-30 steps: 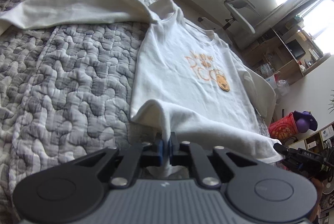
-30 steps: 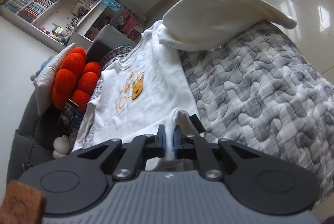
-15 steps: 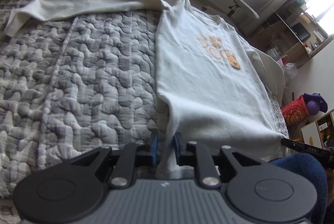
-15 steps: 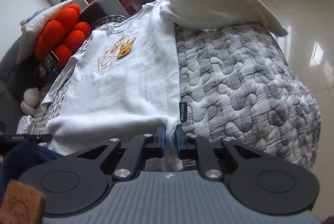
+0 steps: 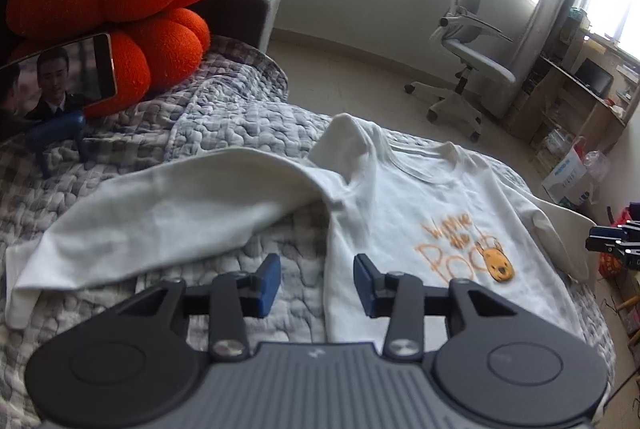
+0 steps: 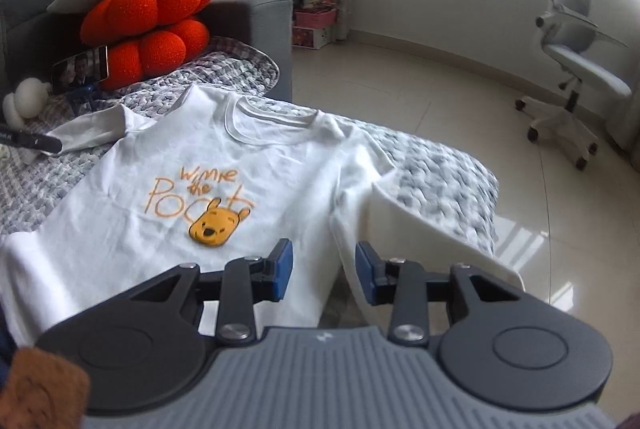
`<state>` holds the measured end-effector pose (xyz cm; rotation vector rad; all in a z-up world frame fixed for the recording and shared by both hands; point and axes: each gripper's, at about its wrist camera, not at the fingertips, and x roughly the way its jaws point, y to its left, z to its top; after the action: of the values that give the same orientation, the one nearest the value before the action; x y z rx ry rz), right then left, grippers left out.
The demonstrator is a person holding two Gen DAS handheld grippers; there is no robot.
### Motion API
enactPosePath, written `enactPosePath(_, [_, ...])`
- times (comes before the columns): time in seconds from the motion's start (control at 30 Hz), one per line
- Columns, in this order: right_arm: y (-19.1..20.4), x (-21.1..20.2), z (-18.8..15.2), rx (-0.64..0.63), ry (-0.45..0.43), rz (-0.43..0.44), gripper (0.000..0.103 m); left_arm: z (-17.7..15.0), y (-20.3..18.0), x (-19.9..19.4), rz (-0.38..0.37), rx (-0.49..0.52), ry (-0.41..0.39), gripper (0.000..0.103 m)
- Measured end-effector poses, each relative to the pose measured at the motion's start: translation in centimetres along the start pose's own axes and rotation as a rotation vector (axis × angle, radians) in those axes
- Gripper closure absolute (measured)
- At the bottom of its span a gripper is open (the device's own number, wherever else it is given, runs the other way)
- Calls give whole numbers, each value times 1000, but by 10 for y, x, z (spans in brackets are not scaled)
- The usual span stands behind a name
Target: Fold clothes
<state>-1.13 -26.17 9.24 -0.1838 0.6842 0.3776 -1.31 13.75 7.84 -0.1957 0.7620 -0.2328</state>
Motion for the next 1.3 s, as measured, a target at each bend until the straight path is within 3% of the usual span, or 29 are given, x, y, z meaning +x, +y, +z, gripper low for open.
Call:
enactPosePath(0.17, [20, 75, 55, -149, 39, 86, 64, 10, 31, 28, -60, -207, -6, 51])
enactPosePath(0.23, [30, 100, 79, -185, 50, 141, 64, 13, 38, 34, -66, -235, -23, 44])
enactPosePath(0.3, [36, 123, 105, -182, 65, 206, 64, 14, 44, 38, -40, -246, -33, 37])
enactPosePath(0.47, [58, 177, 153, -195, 93, 293, 59, 4, 74, 16, 88, -298, -49, 36])
enactPosePath(0.77, [94, 253, 153, -248, 177, 264, 57, -19, 189, -48, 285, -461, -106, 24])
enactPosePath(0.83, [95, 256, 150, -237, 154, 267, 57, -19, 205, -43, 279, -488, -93, 23])
enactPosePath(0.87, [96, 255, 149, -234, 148, 271, 60, -19, 210, -39, 275, -489, -87, 23])
enactPosePath(0.9, [96, 255, 149, -231, 143, 279, 71, -18, 209, -33, 284, -477, -78, 21])
enactPosePath(1.0, [102, 251, 150, -257, 110, 236, 90, -13, 200, -24, 303, -417, -83, 18])
enactPosePath(1.03, [104, 250, 150, -267, 98, 219, 91, -11, 197, -22, 308, -394, -88, 25])
enactPosePath(1.07, [106, 249, 150, -277, 87, 201, 94, -9, 193, -19, 313, -371, -92, 39])
enactPosePath(1.1, [108, 247, 151, -288, 75, 183, 95, -7, 190, -17, 318, -349, -97, 73])
enactPosePath(1.13, [110, 246, 151, -298, 63, 166, 95, -5, 186, -14, 323, -326, -102, 89])
enactPosePath(1.2, [113, 242, 152, -308, 33, 130, 96, -1, 179, -12, 336, -276, -119, 92])
enactPosePath(1.3, [106, 233, 159, -239, -32, 96, 96, 8, 177, -34, 376, -216, -229, 92])
